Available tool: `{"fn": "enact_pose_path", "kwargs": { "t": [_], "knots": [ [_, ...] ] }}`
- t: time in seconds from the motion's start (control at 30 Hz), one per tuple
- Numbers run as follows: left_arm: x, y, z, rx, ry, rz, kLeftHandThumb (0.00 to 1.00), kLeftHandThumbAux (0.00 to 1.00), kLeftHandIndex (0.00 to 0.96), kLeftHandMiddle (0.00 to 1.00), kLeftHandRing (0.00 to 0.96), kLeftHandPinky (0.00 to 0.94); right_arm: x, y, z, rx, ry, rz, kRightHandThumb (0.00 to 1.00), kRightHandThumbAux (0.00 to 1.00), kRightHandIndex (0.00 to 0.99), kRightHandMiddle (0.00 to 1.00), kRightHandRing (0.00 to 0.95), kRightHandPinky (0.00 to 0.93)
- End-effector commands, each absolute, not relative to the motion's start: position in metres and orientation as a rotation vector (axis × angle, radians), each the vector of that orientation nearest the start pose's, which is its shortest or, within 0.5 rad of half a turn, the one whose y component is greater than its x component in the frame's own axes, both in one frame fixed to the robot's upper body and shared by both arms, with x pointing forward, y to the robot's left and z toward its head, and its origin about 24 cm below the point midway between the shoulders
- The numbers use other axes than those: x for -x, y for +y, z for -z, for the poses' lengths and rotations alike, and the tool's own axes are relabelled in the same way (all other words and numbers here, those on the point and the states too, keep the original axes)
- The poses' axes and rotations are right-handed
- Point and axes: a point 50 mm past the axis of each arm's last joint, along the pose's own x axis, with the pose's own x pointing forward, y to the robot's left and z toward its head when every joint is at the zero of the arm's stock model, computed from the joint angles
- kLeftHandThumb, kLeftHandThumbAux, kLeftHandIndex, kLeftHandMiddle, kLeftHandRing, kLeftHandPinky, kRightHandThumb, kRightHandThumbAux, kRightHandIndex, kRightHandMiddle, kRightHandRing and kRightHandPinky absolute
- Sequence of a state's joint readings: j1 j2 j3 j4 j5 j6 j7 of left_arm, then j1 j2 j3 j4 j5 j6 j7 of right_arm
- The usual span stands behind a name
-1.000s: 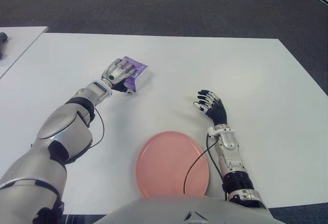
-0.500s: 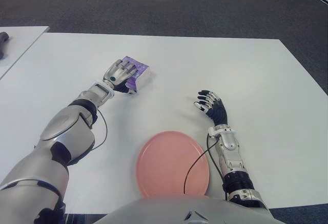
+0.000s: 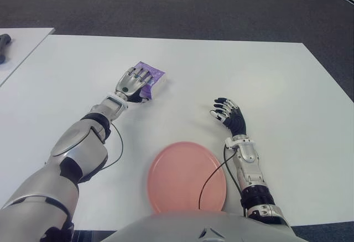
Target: Put the tissue paper into the plate.
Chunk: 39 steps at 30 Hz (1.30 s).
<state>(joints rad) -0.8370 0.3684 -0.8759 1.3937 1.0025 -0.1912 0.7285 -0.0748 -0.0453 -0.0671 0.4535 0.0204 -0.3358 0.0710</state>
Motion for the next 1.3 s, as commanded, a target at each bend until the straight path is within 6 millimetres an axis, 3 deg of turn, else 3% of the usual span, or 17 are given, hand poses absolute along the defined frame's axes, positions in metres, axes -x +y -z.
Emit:
{"fn": "enact_pose_path", "kwargs": {
  "t": [0.03, 0.63, 1.03, 1.3],
  "knots": [
    [-0.332, 0.178, 0.005, -1.878, -0.317, 0.369, 0.404, 0.542, 0.007, 0.043, 0.039, 0.066, -0.237, -0.173, 0.036, 0.001, 0.188, 0.007, 0.409, 0.767, 0.281, 0.322, 0.312, 0.318],
    [-0.324, 0.165, 0.015, -1.803, -0.306, 0.354, 0.386, 0.604, 0.034, 0.114, 0.113, 0.138, -0.235, -0.177, 0.036, -0.003, 0.183, -0.006, 0.445, 0.76, 0.293, 0.329, 0.315, 0.328],
    [-0.323, 0.167, 0.017, -1.802, -0.286, 0.363, 0.377, 0.655, 0.048, 0.114, 0.113, 0.145, -0.234, -0.178, 0.038, -0.014, 0.164, -0.041, 0.366, 0.768, 0.273, 0.321, 0.306, 0.314],
    [-0.321, 0.167, 0.02, -1.79, -0.268, 0.361, 0.346, 0.67, 0.048, 0.123, 0.125, 0.163, -0.232, -0.178, 0.037, -0.018, 0.171, -0.035, 0.381, 0.762, 0.274, 0.319, 0.306, 0.314]
  ]
}}
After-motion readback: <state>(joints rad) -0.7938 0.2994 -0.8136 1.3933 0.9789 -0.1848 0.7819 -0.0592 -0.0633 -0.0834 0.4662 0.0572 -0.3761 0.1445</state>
